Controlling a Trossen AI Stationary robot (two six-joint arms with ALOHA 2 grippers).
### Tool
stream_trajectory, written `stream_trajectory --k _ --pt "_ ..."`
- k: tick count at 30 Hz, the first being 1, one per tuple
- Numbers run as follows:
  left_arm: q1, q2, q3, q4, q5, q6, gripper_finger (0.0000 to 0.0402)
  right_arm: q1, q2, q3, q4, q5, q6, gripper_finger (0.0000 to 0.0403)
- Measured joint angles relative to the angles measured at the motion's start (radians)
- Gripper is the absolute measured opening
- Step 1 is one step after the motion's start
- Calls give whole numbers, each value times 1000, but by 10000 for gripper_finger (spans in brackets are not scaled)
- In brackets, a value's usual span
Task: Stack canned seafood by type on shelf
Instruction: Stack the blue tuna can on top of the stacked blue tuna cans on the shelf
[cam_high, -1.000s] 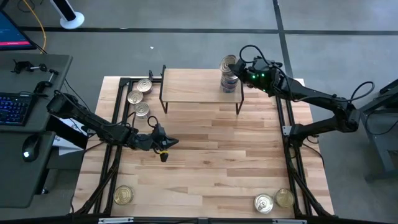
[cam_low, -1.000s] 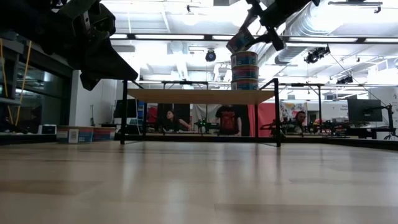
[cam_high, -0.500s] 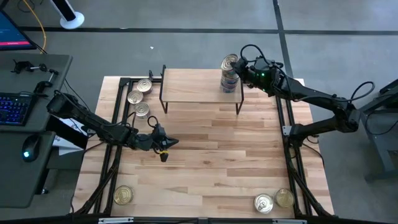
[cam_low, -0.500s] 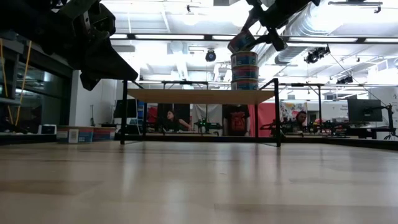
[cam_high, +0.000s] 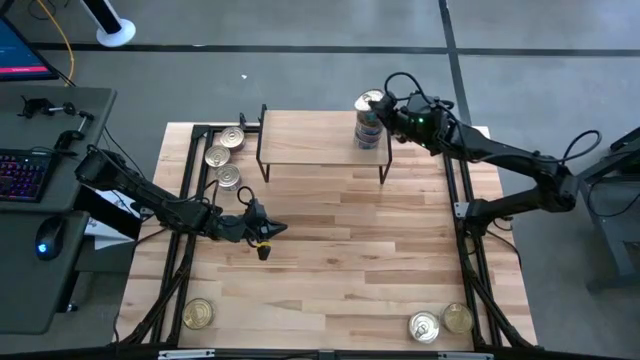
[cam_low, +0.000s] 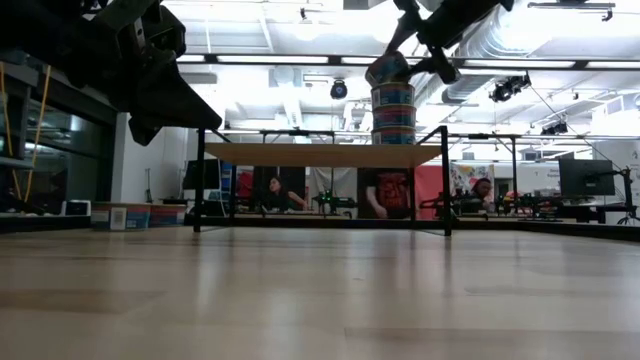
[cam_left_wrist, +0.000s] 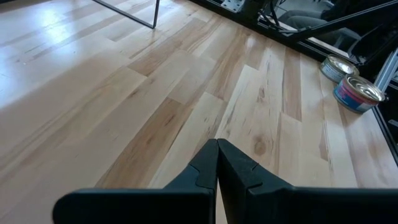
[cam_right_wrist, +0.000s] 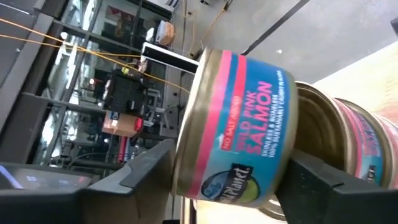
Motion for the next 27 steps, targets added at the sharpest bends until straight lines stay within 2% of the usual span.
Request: stream_trajectory --k 8,27 --pt "0 0 0 3 13 -7 0 0 36 0 4 -39 0 282" --pt "0 0 0 -5 15 -8 0 -1 23 1 -6 -58 -60 284"
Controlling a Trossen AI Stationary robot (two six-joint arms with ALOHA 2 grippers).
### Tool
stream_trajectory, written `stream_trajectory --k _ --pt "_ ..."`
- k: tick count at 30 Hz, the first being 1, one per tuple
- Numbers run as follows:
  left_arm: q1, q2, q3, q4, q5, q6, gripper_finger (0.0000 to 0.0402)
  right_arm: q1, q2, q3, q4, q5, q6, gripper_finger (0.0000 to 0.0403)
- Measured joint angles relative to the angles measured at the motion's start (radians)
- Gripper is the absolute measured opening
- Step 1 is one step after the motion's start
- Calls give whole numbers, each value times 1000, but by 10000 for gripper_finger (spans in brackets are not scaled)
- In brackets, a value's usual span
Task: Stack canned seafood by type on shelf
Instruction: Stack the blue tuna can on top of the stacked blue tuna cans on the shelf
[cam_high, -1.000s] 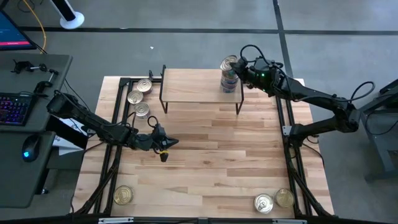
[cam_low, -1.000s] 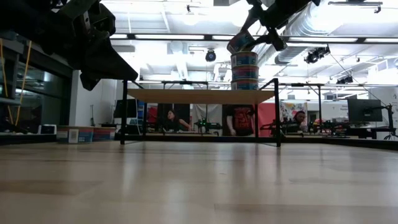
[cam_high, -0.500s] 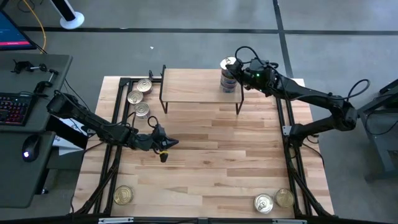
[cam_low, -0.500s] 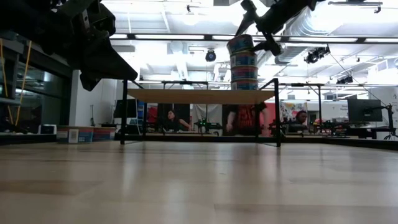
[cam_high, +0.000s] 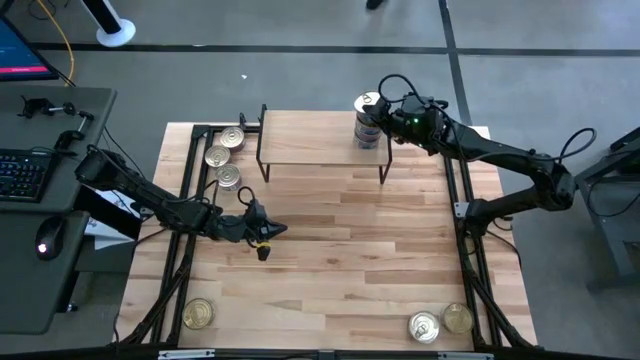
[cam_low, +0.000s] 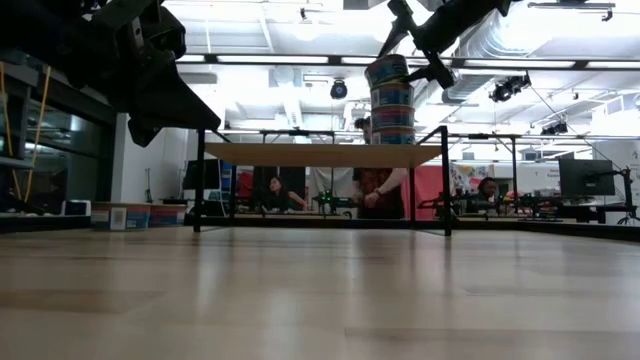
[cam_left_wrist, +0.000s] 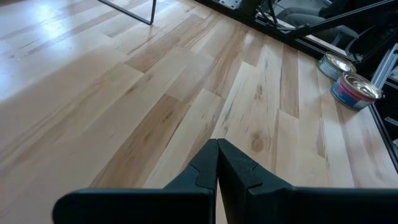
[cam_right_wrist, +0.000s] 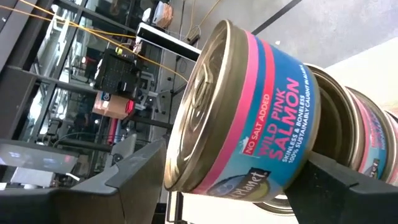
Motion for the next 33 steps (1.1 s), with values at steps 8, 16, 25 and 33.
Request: stream_trajectory --k 8,16,25,33 --pt "0 0 0 0 0 0 0 0 -1 3 -21 -5 39 284" --pt "0 0 0 0 0 13 0 -5 0 150 -284 32 33 284" --pt "0 0 0 0 0 26 0 -6 12 183 -331 17 61 284" --pt "0 0 0 0 25 26 0 0 60 183 -281 -55 55 284"
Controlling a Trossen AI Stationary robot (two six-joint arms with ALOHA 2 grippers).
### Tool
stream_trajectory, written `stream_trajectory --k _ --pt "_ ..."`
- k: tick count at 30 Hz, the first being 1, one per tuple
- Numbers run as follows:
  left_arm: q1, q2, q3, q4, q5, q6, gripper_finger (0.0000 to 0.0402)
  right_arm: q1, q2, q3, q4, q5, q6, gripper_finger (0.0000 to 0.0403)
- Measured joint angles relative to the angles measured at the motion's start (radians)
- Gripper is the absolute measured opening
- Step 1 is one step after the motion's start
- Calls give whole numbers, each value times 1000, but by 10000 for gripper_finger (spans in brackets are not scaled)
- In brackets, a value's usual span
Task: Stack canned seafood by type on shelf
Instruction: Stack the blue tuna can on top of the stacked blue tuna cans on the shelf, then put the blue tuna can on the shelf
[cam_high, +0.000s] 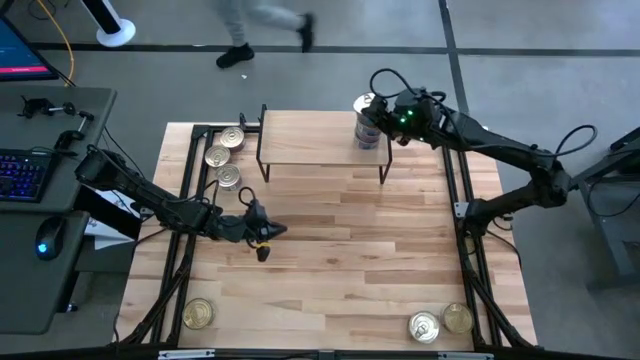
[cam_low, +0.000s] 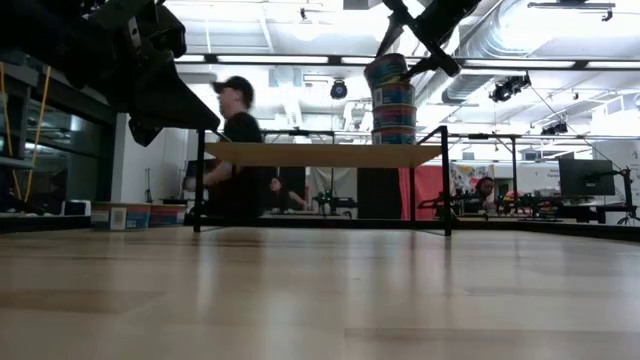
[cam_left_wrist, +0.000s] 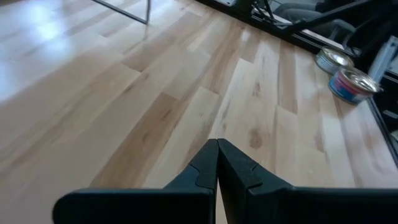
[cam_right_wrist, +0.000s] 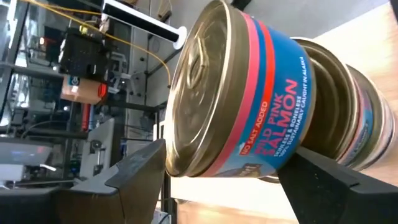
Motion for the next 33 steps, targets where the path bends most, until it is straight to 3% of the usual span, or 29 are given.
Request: stream_trajectory --k 24,33 --pt "0 0 0 -22 28 0 0 0 -10 104 -244 -4 -23 284" --pt "0 0 0 -23 40 0 0 43 -27 105 -242 -44 -88 284"
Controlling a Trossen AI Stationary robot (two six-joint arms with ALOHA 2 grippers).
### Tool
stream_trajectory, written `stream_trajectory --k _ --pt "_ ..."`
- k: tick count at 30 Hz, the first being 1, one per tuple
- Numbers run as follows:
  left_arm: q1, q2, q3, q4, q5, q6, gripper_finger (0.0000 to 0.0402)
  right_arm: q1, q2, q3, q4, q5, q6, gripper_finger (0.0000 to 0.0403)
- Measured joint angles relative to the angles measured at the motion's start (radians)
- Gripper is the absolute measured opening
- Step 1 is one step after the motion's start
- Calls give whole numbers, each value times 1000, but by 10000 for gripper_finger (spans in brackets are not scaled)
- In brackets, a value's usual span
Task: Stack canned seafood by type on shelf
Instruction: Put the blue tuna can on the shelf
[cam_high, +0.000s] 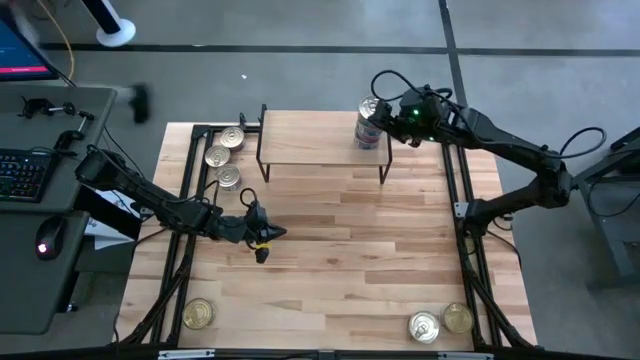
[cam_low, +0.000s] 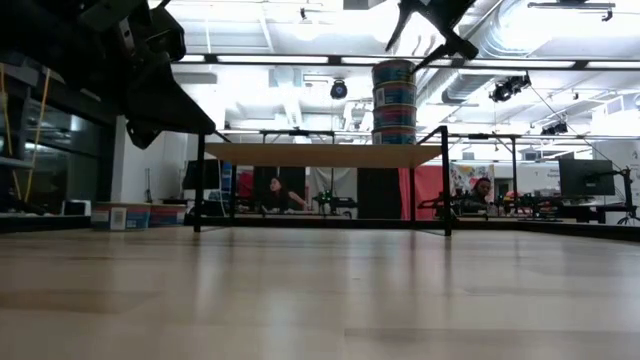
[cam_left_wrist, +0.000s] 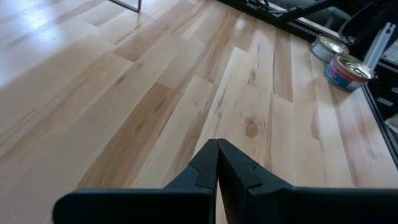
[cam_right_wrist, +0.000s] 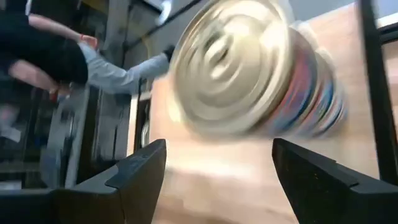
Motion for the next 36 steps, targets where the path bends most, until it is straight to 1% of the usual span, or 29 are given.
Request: stream_trajectory --k 4,6,8,11,14,16,18,21,24,27,29,32,35,36 --pt "0 0 0 0 39 0 0 86 -33 1 -46 -65 -104 284" --pt "-1 0 0 0 39 0 0 158 -34 1 -81 -82 -143 284" --pt "0 0 0 0 36 0 0 254 -34 1 -123 -79 -151 284" --pt "1 0 0 0 31 0 0 424 -26 -19 -182 -31 -98 284" --pt "1 0 0 0 30 -1 0 598 -19 -82 -240 -10 29 284" --pt "1 0 0 0 30 0 0 710 -19 -142 -234 -65 117 284" --pt "3 0 0 0 30 0 0 813 -14 -216 -201 -165 231 284" --pt "15 0 0 0 30 0 0 956 -7 -331 -68 -326 374 284" --pt "30 0 0 2 34 0 0 1084 2 -426 73 -433 553 273" --pt "43 0 0 3 38 0 0 1192 18 -492 144 -491 715 238" --pt "50 0 0 5 38 0 0 1250 31 -525 160 -518 806 200" --pt "60 0 0 5 39 0 0 1314 55 -561 161 -547 905 121" --pt "63 0 0 5 44 0 0 1343 82 -576 209 -553 960 29" --pt "63 0 0 5 52 0 0 1344 95 -576 241 -547 962 15"
